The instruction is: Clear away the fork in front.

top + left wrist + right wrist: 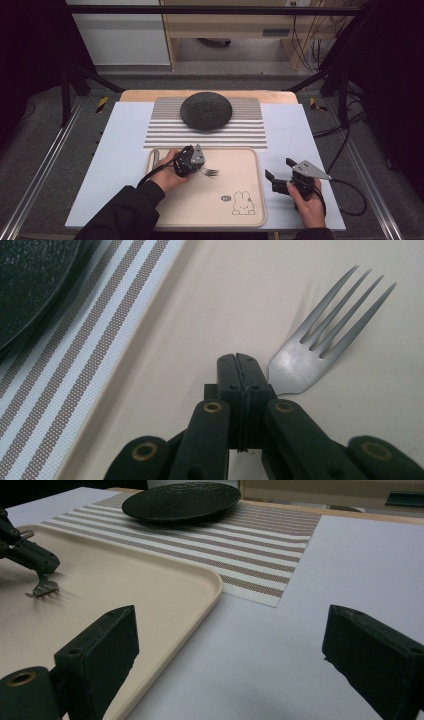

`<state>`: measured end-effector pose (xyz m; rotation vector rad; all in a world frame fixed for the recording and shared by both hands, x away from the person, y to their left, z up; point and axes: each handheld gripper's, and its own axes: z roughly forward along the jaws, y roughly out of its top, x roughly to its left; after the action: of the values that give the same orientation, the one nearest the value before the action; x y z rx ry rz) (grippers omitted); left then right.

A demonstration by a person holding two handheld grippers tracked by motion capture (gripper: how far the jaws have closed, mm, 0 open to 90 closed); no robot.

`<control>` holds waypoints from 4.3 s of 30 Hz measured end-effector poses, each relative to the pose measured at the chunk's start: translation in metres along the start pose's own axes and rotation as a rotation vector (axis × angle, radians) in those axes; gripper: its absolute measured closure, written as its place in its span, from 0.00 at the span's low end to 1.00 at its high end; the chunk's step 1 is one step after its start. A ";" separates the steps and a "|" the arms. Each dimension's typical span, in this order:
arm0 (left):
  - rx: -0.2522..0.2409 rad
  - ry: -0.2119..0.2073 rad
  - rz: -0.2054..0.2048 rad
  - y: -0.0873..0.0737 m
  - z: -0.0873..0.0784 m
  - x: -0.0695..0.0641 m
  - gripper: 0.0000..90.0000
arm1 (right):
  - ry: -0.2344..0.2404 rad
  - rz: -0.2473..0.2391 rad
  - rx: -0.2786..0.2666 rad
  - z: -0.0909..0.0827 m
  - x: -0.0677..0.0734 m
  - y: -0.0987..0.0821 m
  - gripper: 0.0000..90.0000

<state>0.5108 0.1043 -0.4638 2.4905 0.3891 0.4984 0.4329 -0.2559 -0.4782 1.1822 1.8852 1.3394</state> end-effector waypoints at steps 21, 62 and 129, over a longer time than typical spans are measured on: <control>0.009 -0.018 -0.011 -0.020 -0.020 -0.015 1.00 | 0.006 -0.001 0.011 0.001 0.001 -0.001 0.09; 0.052 -0.037 -0.058 -0.081 -0.071 -0.017 1.00 | 0.009 0.002 0.020 0.002 0.002 -0.002 0.09; -0.109 0.149 0.028 -0.055 -0.088 0.020 1.00 | 0.007 -0.011 0.015 0.002 0.002 -0.002 0.07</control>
<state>0.4818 0.1969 -0.4223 2.3643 0.3746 0.7000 0.4329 -0.2532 -0.4805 1.1739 1.9073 1.3272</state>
